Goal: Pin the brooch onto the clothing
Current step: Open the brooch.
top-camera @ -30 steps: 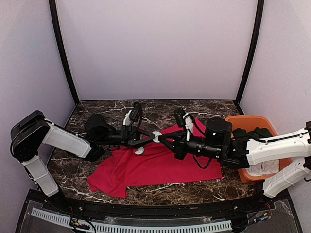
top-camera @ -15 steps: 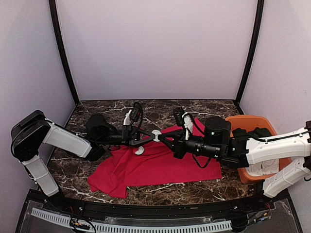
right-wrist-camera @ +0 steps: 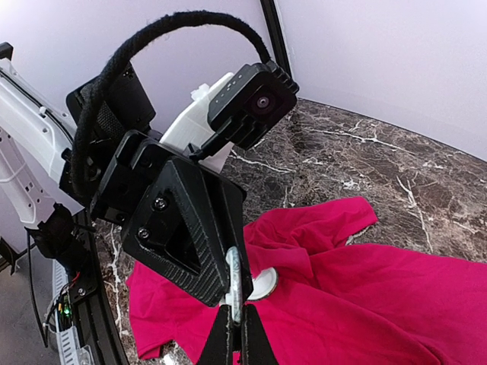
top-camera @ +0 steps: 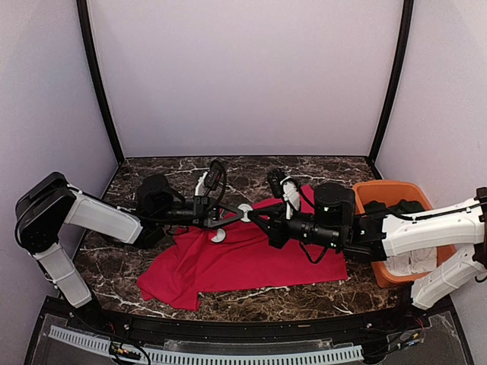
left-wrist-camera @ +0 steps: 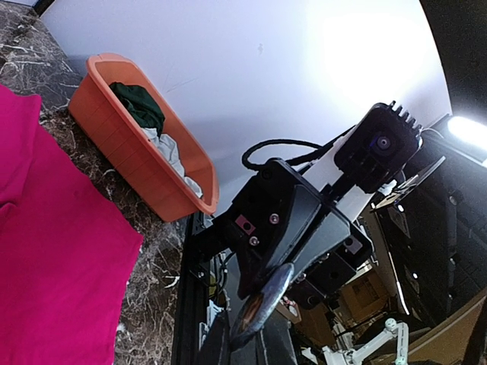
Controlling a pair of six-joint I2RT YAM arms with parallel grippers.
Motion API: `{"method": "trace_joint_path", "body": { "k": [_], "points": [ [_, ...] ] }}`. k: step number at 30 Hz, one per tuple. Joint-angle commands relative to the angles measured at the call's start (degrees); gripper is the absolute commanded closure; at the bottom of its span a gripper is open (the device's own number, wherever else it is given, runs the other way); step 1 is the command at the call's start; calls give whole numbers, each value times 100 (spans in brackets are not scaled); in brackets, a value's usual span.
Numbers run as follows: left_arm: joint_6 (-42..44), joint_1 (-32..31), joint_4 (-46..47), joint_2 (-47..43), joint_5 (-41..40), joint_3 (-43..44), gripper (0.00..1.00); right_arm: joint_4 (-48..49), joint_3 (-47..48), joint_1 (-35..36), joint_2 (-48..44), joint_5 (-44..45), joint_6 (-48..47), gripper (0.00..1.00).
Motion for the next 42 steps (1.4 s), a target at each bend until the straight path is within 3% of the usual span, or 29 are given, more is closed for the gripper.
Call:
{"method": "trace_joint_path", "body": {
  "k": [1, 12, 25, 35, 42],
  "points": [
    [648, -200, -1169, -398, 163, 275, 99, 141, 284, 163, 204, -122, -200, 100],
    [1744, -369, -2654, -739, -35, 515, 99, 112, 571, 174, 425, -115, -27, 100],
    [1881, -395, -2643, -836, -210, 484, 99, 334, 606, 177, 446, -358, 427, 100],
    [2854, -519, -4054, -1121, -623, 773, 99, 42, 891, 174, 605, -199, 730, 100],
    [2989, -565, -4228, -1161, -698, 780, 99, 172, 955, 164, 751, -357, 891, 100]
  ]
}}
